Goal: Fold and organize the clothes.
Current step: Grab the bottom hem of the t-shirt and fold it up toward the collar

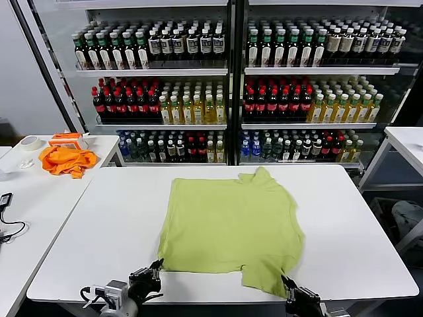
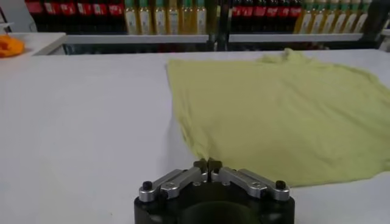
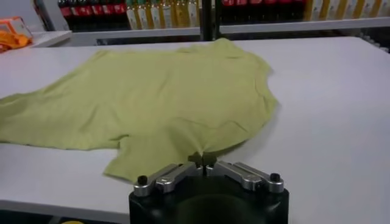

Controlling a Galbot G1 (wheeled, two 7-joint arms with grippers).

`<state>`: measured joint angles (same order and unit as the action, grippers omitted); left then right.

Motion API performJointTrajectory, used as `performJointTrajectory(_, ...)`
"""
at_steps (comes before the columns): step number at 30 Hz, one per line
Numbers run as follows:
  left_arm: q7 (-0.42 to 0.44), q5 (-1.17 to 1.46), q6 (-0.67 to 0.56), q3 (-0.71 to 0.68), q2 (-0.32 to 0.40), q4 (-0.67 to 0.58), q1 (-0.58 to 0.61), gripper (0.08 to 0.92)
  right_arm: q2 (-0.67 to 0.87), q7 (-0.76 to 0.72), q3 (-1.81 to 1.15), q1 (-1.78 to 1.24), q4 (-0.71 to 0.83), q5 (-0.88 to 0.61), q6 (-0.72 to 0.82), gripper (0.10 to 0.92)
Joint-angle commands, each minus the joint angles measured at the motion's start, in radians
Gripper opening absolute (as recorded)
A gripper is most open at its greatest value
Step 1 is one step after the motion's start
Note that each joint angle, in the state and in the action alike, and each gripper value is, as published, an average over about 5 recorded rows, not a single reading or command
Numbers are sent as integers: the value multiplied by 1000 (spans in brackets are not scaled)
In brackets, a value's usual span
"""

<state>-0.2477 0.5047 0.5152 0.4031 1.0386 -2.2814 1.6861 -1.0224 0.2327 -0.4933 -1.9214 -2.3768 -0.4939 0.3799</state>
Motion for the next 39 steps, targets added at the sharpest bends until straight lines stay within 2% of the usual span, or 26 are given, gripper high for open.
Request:
performJointTrajectory(1,-1,7,-3,48,-21,-91,136,81,2,-11,-37,-111,-96,14,4,106)
performJointTrajectory(5,-8,-12,-15,44,-14,-107,186,81,-4,-8,-40,-122,-113,19,4,106)
performJointTrajectory(8,-4,-16,-25,49,-10,-103,164,81,1,-7,-40,-96,-109,16,3,106)
performJointTrajectory(14,69,23,-45,83,-12,-51,-7,81,10,1,-29,78,-65,-12,45,106)
performJointTrajectory(20,161,68,-79,36,-37,103,-199,81,18,41,-8,290,25,-123,146,106)
performJointTrajectory(26,172,80,-81,-47,-40,255,-378,81,9,71,37,422,117,-173,197,106)
performJointTrajectory(39,183,62,-77,-127,-11,443,-517,81,-22,97,77,528,259,-205,197,106)
